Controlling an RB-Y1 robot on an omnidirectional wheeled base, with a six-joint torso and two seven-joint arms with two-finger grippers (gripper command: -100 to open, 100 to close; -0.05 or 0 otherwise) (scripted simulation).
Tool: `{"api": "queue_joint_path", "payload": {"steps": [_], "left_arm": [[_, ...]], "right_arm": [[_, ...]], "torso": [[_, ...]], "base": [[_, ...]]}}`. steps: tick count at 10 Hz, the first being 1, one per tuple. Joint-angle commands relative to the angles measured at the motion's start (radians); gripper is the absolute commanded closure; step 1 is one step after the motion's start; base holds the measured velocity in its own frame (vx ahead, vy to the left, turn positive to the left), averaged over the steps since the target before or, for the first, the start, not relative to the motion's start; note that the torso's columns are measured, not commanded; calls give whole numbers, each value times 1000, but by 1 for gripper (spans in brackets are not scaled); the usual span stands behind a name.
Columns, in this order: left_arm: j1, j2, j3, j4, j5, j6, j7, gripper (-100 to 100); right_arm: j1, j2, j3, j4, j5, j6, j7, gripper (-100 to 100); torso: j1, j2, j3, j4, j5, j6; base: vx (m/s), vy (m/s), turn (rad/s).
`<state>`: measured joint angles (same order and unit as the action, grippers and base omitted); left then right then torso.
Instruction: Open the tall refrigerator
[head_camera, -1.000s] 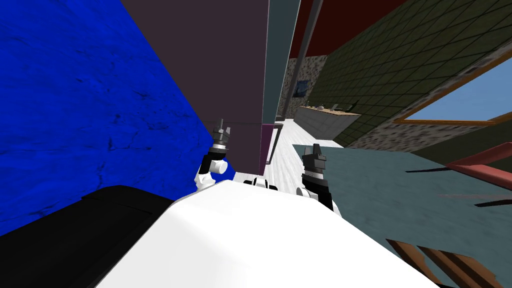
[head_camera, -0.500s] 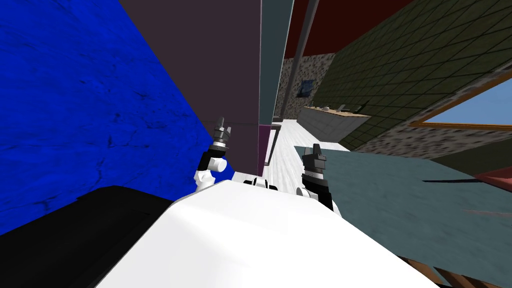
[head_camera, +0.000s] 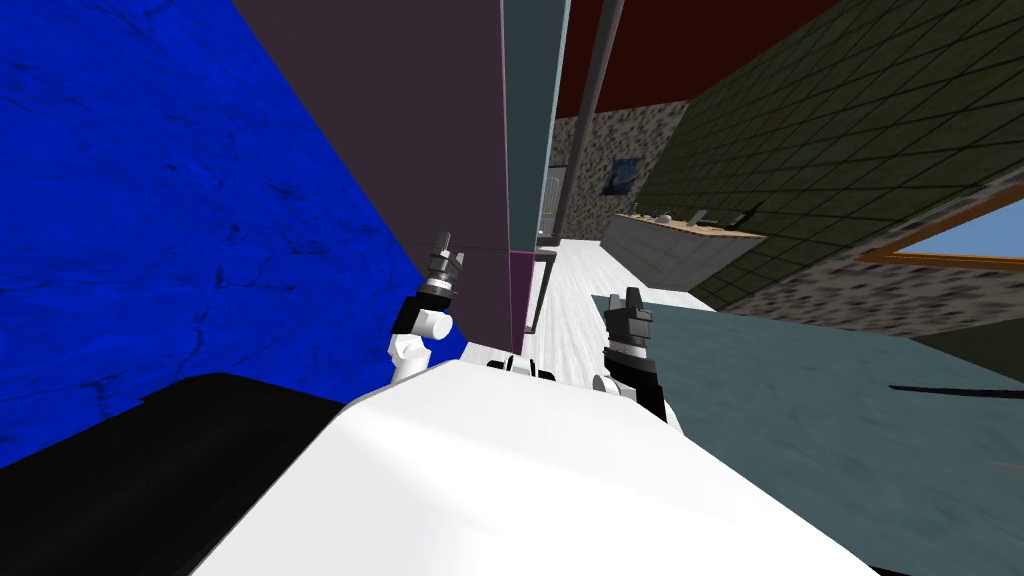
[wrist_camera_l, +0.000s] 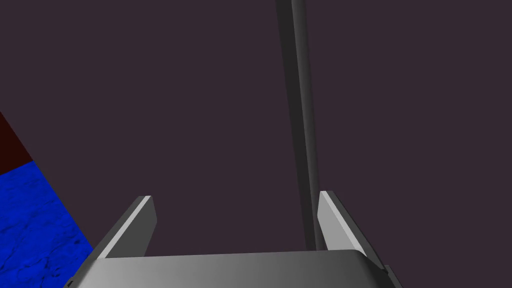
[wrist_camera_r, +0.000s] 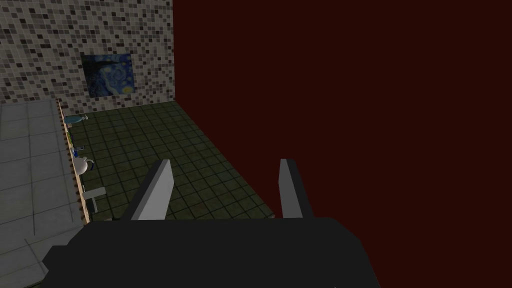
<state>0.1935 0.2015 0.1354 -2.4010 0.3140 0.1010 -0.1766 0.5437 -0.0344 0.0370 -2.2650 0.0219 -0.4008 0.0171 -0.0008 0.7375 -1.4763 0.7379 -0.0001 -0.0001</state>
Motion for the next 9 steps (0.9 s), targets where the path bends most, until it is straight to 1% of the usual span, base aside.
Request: {"api": "queue_joint_path", "payload": {"steps": [1, 2, 3, 4, 5, 6, 7, 8, 9], "left_arm": [[-27, -1, 16, -7, 26, 74, -1, -100], [-27, -1, 16, -7, 26, 92, -1, -100], [-47, -3, 27, -12, 43, 126, -2, -100], [-47, -3, 27, -12, 43, 145, -2, -100], [-66, -5, 38, -17, 60, 177, -3, -100], [-66, -5, 38, -17, 60, 198, -3, -100], [-86, -8, 49, -21, 78, 229, -4, -100], [-86, -8, 49, -21, 78, 252, -4, -100], [-105, -11, 60, -24, 95, 279, -5, -100]], "right_arm": [[0, 0, 0, 0, 0, 0, 0, 0], [0, 0, 0, 0, 0, 0, 0, 0], [0, 0, 0, 0, 0, 0, 0, 0], [0, 0, 0, 0, 0, 0, 0, 0], [0, 0, 0, 0, 0, 0, 0, 0], [0, 0, 0, 0, 0, 0, 0, 0], [0, 0, 0, 0, 0, 0, 0, 0], [0, 0, 0, 0, 0, 0, 0, 0], [0, 0, 0, 0, 0, 0, 0, 0]], "torso": [[1, 1, 1, 0, 0, 0], [-1, 0, 0, 0, -1, 1], [-1, -2, -1, -1, -1, 4], [-3, -3, -2, -1, -1, 4], [-5, -4, -3, -2, -2, 5], [-6, -4, -3, -2, -2, 5], [-6, -6, -4, -3, -2, 6], [-8, -7, -5, -3, -3, 6], [-8, -8, -5, -4, -3, 9]], "base": [[39, -123, 157], [36, -97, 87], [39, -87, 132], [21, -92, 82], [10, -108, 106], [23, -105, 96], [41, -134, 149], [27, -114, 105], [21, -121, 133]]}}
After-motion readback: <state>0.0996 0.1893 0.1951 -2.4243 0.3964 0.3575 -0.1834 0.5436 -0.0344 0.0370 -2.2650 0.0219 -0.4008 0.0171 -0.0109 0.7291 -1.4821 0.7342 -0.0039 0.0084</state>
